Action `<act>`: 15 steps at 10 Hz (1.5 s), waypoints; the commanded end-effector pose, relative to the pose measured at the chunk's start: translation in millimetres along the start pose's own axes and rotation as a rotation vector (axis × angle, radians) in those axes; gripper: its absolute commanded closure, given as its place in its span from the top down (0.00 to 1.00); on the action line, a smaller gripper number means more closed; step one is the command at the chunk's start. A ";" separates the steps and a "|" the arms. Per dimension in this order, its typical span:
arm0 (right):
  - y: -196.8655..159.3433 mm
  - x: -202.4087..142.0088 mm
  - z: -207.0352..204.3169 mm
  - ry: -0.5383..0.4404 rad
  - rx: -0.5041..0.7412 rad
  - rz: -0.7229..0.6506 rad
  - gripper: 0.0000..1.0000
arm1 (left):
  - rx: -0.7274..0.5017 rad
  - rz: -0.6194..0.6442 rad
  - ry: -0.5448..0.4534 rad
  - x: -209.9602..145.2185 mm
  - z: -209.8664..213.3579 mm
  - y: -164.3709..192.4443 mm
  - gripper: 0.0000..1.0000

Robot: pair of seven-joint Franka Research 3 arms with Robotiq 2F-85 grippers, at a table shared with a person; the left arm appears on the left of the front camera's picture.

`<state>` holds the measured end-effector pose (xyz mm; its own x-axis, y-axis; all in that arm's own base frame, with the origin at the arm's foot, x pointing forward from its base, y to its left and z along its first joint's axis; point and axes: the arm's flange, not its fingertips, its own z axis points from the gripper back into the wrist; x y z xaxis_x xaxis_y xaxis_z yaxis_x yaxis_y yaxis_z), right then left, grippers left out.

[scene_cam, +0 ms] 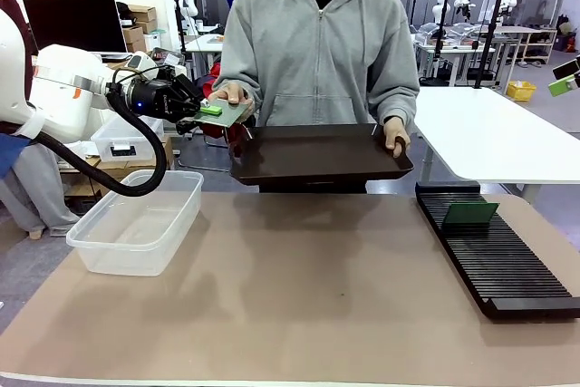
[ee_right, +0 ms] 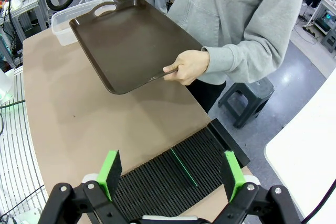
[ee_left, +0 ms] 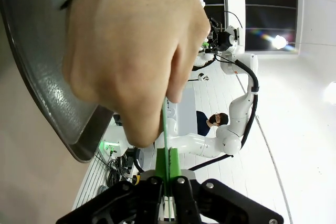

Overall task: Sort PCBs into racks and boxes based on the side picked up.
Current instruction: If the short side of the Blank PCB is picked up, insert it into the PCB Rack ; if the long side is picked up, place it in the Organizing box.

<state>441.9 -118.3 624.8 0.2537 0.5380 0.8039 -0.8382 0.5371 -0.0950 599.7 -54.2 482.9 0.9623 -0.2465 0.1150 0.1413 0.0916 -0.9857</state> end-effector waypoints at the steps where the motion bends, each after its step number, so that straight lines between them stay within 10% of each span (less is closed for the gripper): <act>1: 1.2 0.2 -1.1 0.007 -0.003 -0.004 1.00 | 0.009 -0.001 0.001 0.8 -0.9 0.1 0.00; 15: 1.2 0.2 -1.1 0.007 -0.003 -0.004 1.00 | 0.125 -0.016 0.031 -11.7 13.2 -22.7 0.03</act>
<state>441.9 -118.3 624.8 0.2537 0.5380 0.8039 -0.8382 0.5371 -0.0949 596.2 -48.7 491.5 0.9580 -0.2596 0.1221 0.1603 0.1316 -0.9783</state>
